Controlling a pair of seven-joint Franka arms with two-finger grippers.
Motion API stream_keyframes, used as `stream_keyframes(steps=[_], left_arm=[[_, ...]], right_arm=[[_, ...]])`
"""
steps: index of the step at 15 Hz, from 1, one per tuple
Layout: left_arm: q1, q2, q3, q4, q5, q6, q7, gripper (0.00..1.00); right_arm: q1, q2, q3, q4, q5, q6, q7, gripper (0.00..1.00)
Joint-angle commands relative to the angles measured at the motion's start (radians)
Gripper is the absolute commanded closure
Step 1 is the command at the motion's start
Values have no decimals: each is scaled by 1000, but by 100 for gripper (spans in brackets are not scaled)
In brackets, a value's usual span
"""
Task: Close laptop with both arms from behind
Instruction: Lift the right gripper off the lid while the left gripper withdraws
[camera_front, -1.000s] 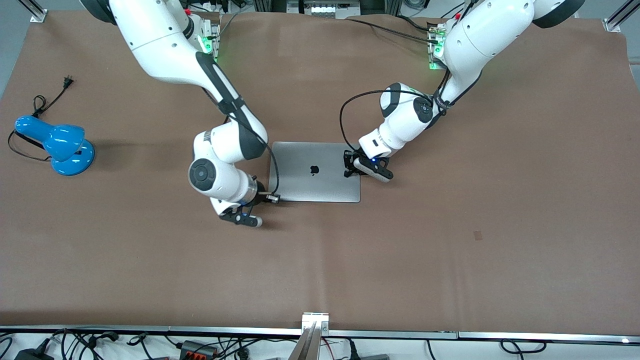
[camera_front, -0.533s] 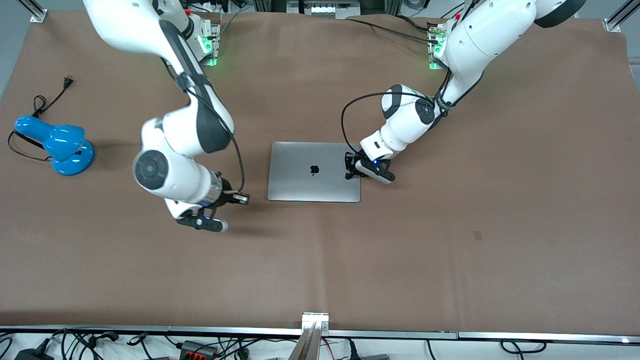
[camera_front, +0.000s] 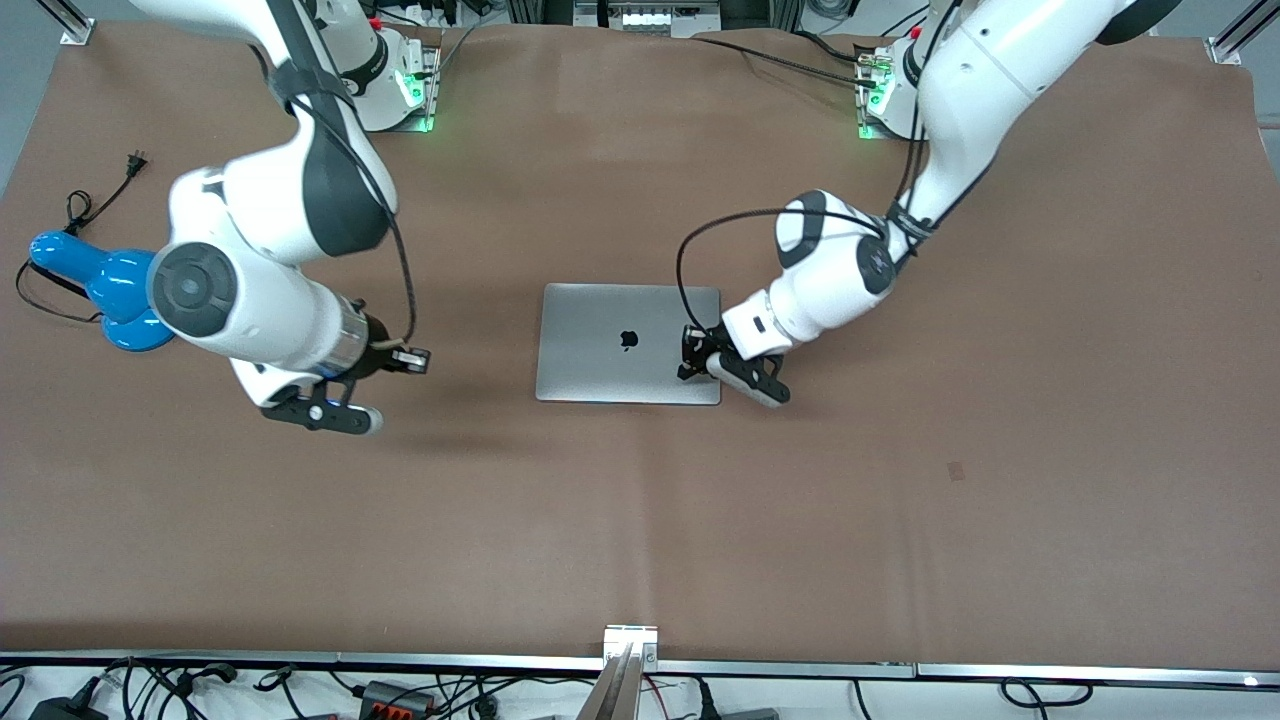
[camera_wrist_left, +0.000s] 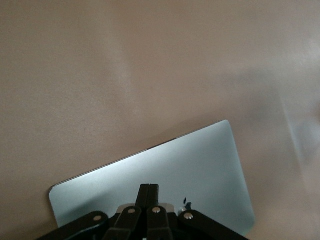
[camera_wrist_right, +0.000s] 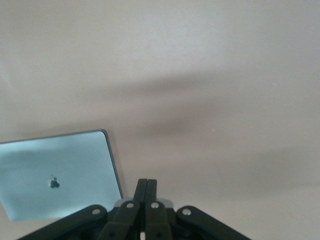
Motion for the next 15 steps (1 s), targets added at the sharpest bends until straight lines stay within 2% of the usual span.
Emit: stream_keyframes(steps=[1, 4, 6, 7, 10, 11, 13, 14, 15], left_arm=[[9, -15, 49, 105, 120, -222, 20, 100], [30, -30, 85, 213, 246, -540, 16, 100], [21, -29, 112, 293, 444, -712, -6, 100], [22, -29, 112, 315, 507, -776, -36, 100], [30, -30, 115, 392, 584, -976, -113, 100], [32, -32, 115, 422, 603, -1049, -119, 98], [56, -37, 117, 493, 623, -1186, -139, 96], [74, -47, 117, 530, 624, -1235, -153, 89], [81, -56, 119, 556, 624, -1275, -178, 71]], right_arm=[[0, 2, -29, 71, -15, -93, -59, 100], [0, 0, -73, 74, -15, -132, -126, 100], [-3, -32, -99, 74, -15, -149, -192, 100], [-3, -37, -107, 74, -15, -150, -217, 100], [-50, -72, -101, 57, -30, -153, -272, 100], [-85, -87, -83, 45, -33, -153, -291, 100], [-183, -122, -3, 40, -62, -191, -315, 100], [-239, -147, 64, 30, -102, -195, -321, 100], [-295, -179, 123, -13, -133, -187, -321, 100]])
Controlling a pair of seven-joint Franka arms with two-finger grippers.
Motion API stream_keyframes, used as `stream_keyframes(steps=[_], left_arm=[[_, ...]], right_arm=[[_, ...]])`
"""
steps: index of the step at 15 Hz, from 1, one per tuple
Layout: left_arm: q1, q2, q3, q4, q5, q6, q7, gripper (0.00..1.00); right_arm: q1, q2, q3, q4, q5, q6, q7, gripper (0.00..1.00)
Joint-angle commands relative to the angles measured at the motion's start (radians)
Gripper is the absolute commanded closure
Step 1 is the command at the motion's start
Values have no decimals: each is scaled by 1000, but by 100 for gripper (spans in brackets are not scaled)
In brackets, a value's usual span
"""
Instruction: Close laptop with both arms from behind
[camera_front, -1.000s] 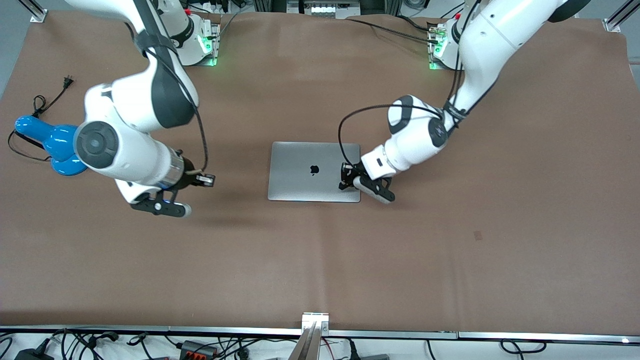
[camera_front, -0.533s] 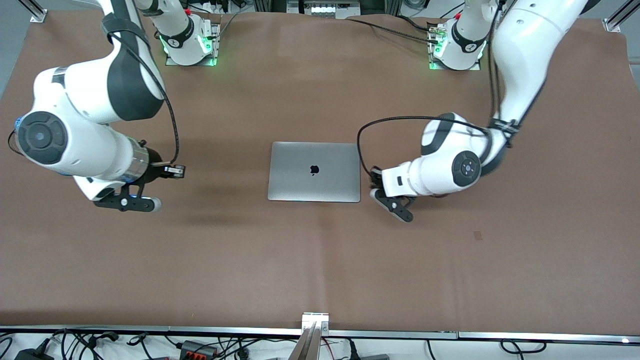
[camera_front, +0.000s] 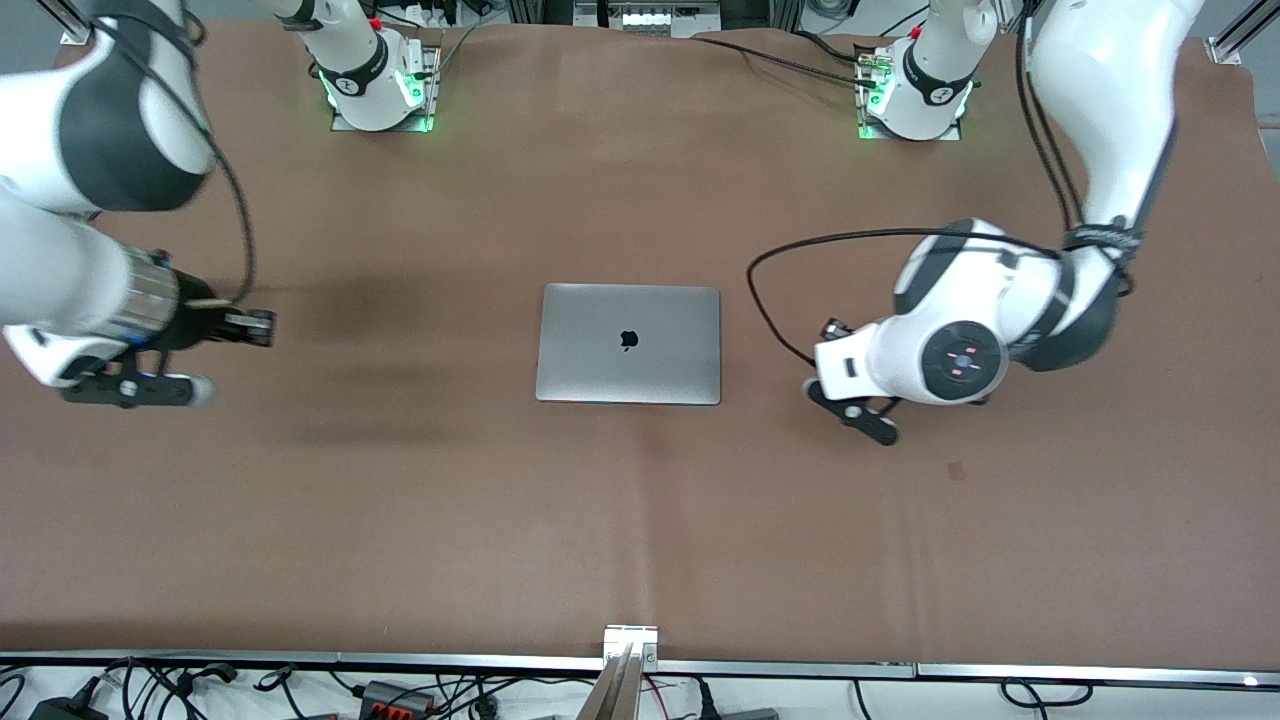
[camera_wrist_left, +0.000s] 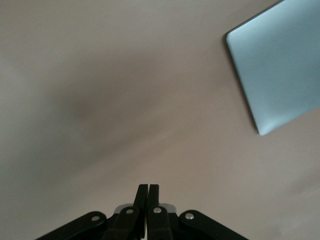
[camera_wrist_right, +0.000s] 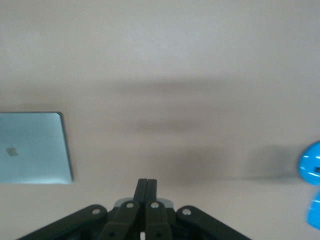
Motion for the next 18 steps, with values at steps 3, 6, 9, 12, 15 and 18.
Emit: stream_keyframes(steps=[3, 6, 9, 12, 15, 18], left_arm=[[42, -95, 5, 99, 62, -188, -102, 12], [76, -202, 37, 84, 55, -198, -115, 0], [38, -308, 163, 39, 23, -191, -113, 0], [-79, -444, 431, -50, -193, -166, -119, 0], [-100, -556, 478, -136, -174, -44, -119, 0], [-87, -624, 481, -260, -162, 79, -106, 0]], right_arm=[[-242, -203, 240, -243, -80, 91, -21, 78], [-264, -253, 251, -313, -80, 139, -105, 0], [-278, -286, 251, -319, -77, 135, -116, 0], [-293, -323, 254, -335, -81, 139, -103, 0], [-319, -364, 254, -367, -69, 130, -108, 0], [-324, -371, 254, -378, -74, 156, -116, 0]])
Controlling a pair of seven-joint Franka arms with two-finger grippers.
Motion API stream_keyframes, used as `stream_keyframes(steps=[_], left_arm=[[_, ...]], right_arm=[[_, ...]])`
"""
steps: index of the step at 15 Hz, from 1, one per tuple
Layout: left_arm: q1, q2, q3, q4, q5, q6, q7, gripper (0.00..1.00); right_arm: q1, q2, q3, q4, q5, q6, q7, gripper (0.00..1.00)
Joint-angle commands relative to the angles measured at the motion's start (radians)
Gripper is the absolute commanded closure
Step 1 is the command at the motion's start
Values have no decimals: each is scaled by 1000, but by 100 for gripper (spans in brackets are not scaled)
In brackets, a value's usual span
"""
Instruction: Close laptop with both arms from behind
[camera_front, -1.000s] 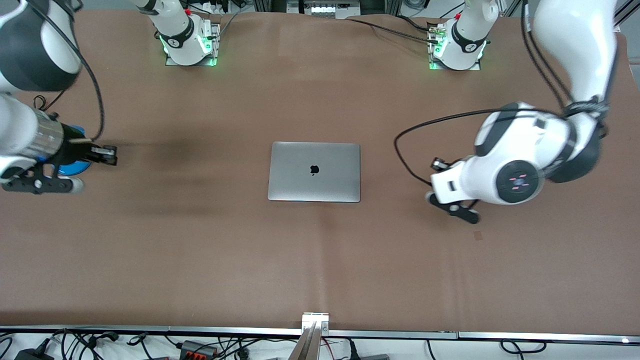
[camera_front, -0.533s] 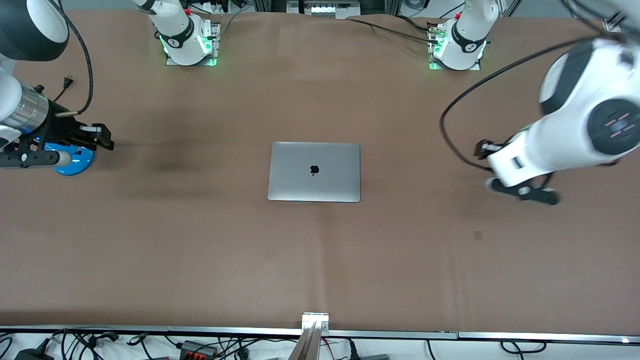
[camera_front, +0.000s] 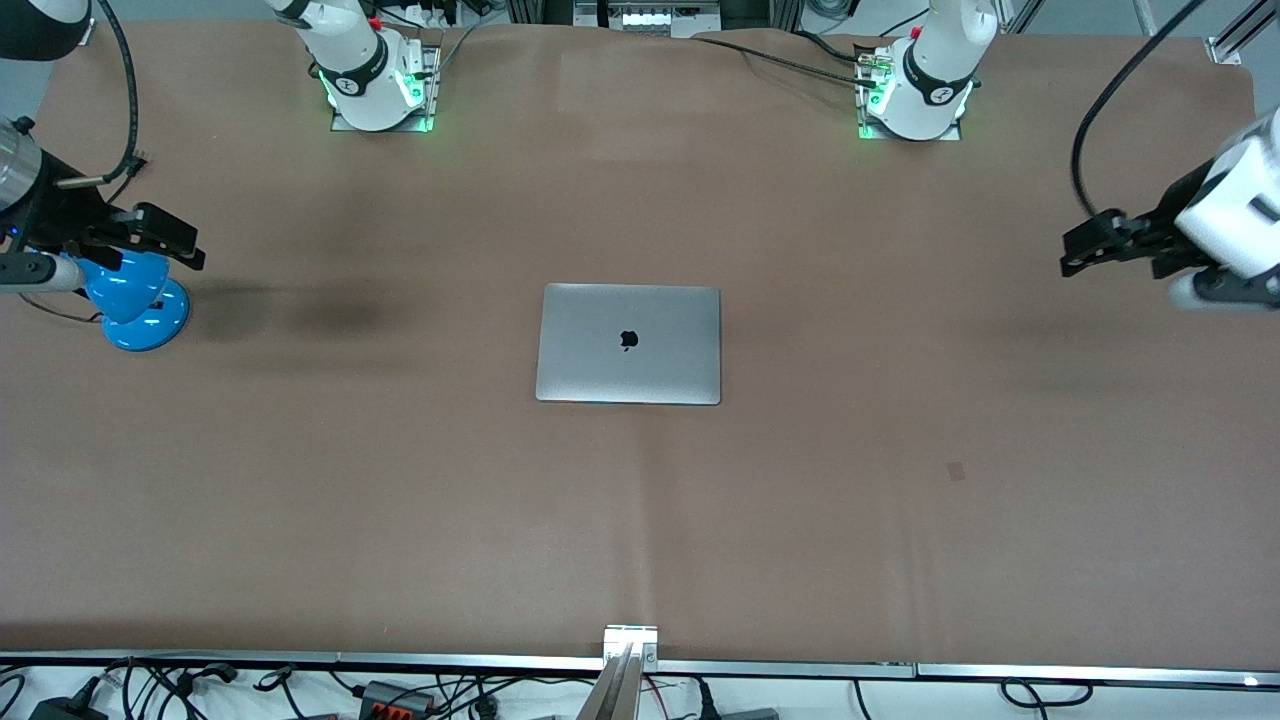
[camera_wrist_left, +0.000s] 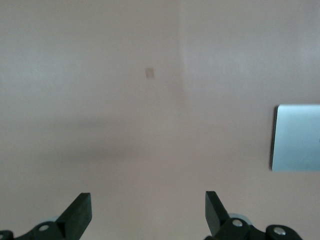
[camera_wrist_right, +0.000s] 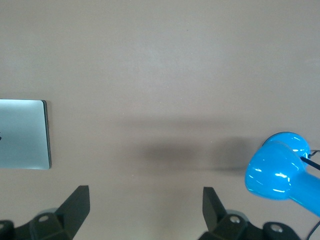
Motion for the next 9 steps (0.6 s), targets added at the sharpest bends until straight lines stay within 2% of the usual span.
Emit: stream_keyframes(steps=[1, 4, 9], left_arm=[[-7, -95, 12, -160, 5, 96, 4, 0], [-4, -117, 11, -185, 7, 90, 1, 0], [-4, -109, -4, -171, 7, 75, -2, 0]], right_arm=[[-31, -36, 25, -47, -10, 35, -19, 0], [-48, -45, 49, -48, -15, 38, -10, 0], [-63, -71, 51, -81, -28, 49, -4, 0]])
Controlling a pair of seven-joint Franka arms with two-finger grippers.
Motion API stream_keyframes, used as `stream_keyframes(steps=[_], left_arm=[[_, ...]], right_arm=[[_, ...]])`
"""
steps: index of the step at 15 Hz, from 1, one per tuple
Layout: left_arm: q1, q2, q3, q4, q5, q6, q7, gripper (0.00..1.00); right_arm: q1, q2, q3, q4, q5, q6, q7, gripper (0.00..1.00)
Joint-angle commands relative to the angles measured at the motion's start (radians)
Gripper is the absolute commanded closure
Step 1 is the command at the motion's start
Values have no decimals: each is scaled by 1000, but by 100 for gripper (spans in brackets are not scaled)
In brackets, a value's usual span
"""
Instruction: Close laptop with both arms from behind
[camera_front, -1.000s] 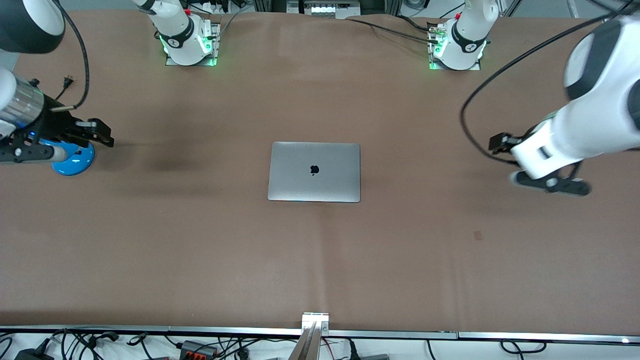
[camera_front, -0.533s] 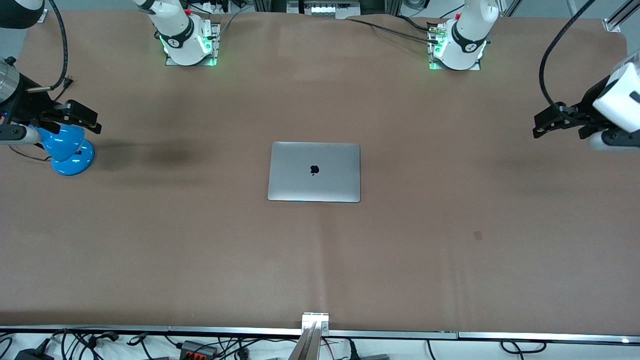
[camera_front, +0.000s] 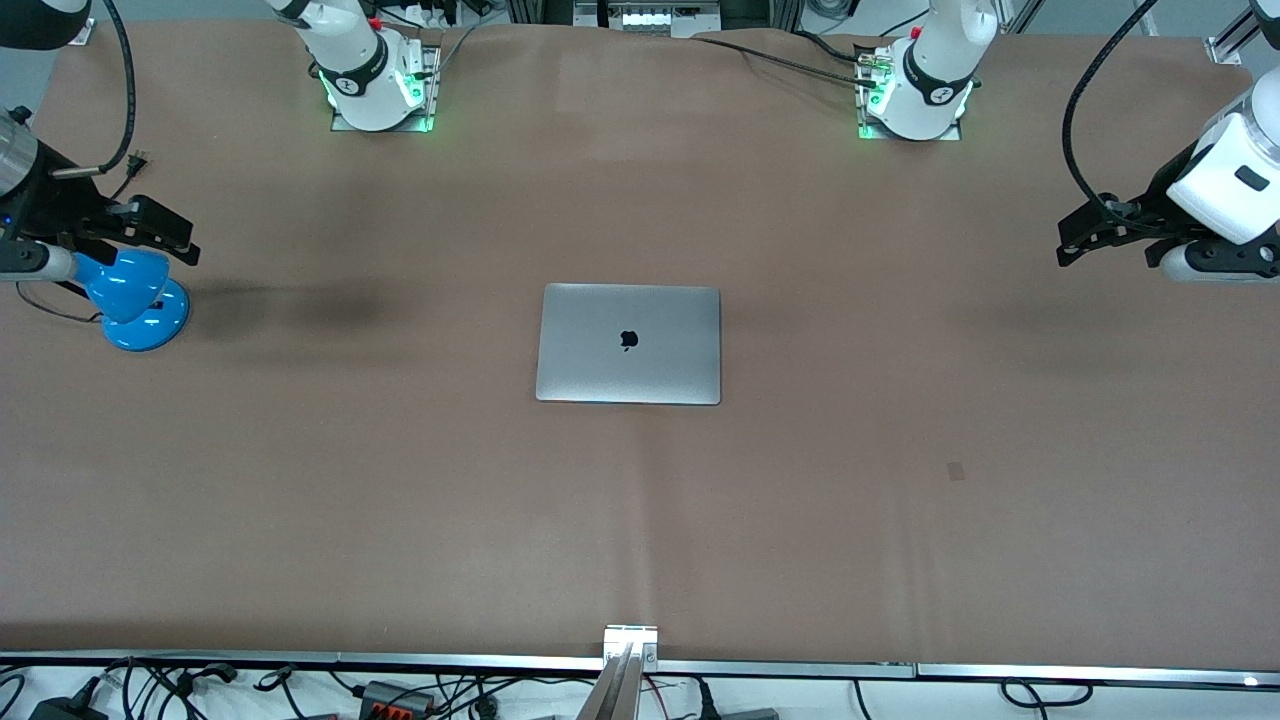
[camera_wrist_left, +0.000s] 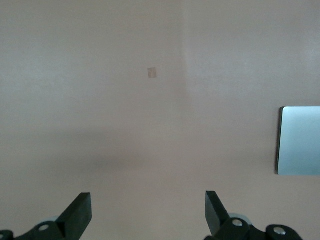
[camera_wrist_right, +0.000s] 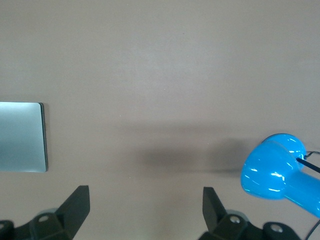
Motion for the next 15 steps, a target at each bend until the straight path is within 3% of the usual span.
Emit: stream_keyframes(steps=[1, 3, 15], left_arm=[[-4, -26, -7, -24, 7, 6, -2, 0], [-4, -26, -8, -22, 7, 3, -2, 0], [-8, -25, -10, -22, 13, 2, -1, 0]], right_arm=[[-28, -36, 25, -41, -31, 21, 0, 0], [-26, -36, 25, -41, -68, 33, 2, 0], [30, -33, -8, -50, -70, 34, 13, 0]])
